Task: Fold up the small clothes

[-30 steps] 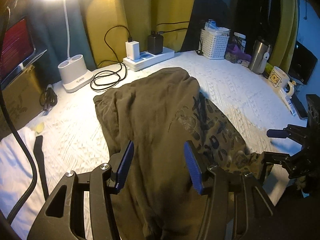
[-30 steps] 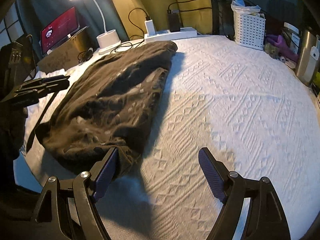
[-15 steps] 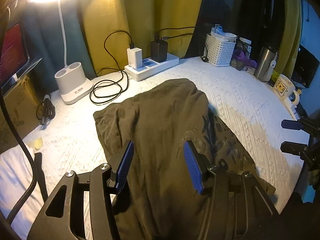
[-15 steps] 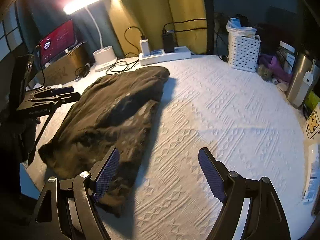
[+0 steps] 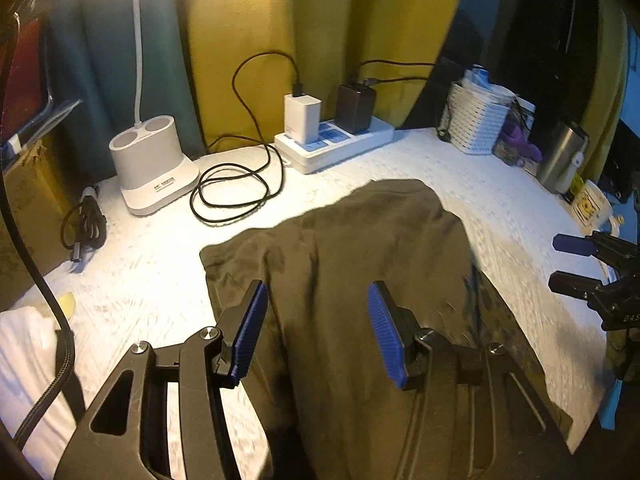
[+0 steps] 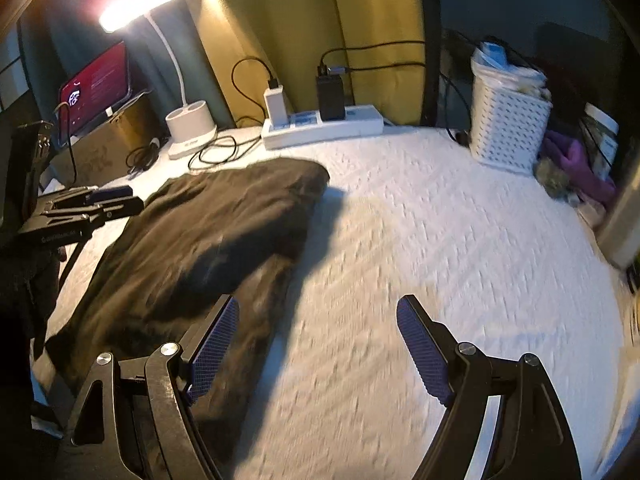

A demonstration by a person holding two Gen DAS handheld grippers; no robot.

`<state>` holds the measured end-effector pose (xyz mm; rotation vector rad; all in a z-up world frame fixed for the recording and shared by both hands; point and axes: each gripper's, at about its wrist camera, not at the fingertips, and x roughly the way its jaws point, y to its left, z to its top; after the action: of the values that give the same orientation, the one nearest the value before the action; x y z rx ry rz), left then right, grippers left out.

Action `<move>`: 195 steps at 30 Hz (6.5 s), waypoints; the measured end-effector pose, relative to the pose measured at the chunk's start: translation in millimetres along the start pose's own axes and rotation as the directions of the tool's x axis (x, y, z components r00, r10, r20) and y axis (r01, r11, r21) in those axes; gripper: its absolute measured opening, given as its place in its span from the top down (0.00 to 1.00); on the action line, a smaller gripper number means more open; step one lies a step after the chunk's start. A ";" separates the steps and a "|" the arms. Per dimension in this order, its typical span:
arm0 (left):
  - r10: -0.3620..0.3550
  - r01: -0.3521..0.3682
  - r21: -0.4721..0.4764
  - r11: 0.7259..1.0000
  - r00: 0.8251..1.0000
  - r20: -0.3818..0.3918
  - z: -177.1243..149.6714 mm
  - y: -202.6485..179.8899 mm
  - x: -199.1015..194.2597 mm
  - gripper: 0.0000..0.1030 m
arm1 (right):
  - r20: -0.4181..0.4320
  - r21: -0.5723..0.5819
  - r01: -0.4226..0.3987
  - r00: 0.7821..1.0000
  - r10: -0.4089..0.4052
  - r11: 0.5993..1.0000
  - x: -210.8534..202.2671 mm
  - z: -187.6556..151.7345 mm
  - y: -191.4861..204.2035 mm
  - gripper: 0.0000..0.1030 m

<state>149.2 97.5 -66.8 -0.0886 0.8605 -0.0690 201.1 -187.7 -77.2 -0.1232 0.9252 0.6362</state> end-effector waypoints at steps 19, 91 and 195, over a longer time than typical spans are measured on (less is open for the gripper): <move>0.015 -0.014 0.024 1.000 0.998 -0.065 10.6 32.5 71.6 0.57 | -0.066 0.084 -0.231 0.969 0.237 0.969 133.7 77.4 -30.8 0.70; 0.069 -0.073 -0.160 0.984 0.997 -0.033 -12.6 57.0 33.3 0.15 | 0.006 0.005 -0.131 0.991 0.131 0.991 135.4 86.2 -8.3 0.34; 0.078 -0.145 0.047 0.988 0.741 0.667 -95.5 -15.9 -339.6 0.89 | 0.454 -0.591 -0.212 0.711 0.538 0.779 -229.7 38.3 224.4 0.90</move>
<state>-144.5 109.7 128.9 0.0330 0.1350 0.0368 2.6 -97.0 161.5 -0.1736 0.1216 1.2335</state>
